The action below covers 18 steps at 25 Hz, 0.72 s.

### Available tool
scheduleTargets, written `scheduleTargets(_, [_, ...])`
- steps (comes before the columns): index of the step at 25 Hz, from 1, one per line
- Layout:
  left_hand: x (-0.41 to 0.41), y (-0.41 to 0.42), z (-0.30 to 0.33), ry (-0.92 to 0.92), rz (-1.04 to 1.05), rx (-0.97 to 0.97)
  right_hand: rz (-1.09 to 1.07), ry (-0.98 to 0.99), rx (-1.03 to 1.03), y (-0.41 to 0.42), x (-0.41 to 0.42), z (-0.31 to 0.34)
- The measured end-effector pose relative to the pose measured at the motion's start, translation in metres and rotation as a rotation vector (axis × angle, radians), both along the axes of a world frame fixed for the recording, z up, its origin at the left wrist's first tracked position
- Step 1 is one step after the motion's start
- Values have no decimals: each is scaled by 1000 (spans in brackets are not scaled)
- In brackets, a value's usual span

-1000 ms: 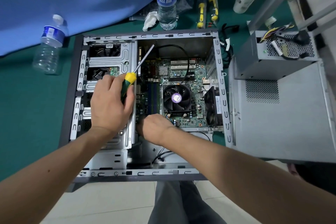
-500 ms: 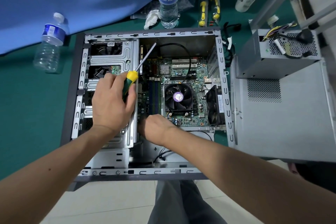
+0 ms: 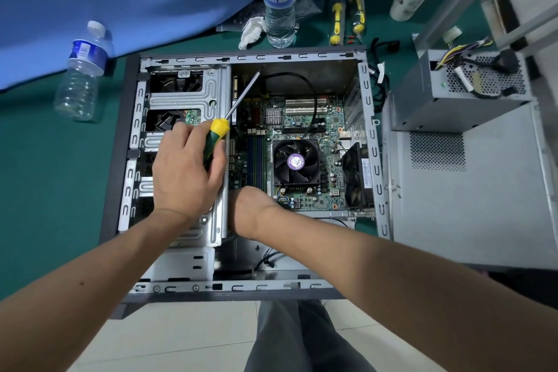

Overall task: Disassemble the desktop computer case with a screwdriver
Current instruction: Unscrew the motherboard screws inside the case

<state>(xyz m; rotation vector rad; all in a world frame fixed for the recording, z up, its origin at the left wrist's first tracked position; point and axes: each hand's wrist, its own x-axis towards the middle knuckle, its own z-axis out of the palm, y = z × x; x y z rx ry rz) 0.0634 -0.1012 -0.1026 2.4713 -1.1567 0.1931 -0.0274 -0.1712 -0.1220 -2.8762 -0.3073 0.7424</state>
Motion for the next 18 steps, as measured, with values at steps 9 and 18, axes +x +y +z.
scheduleTargets(9, [1,0,-1,-8,-4,-12,-456,98,353,-1,5,6])
scheduleTargets(18, [0,0,0,2,-4,-10,-725,94,482,1,-1,4])
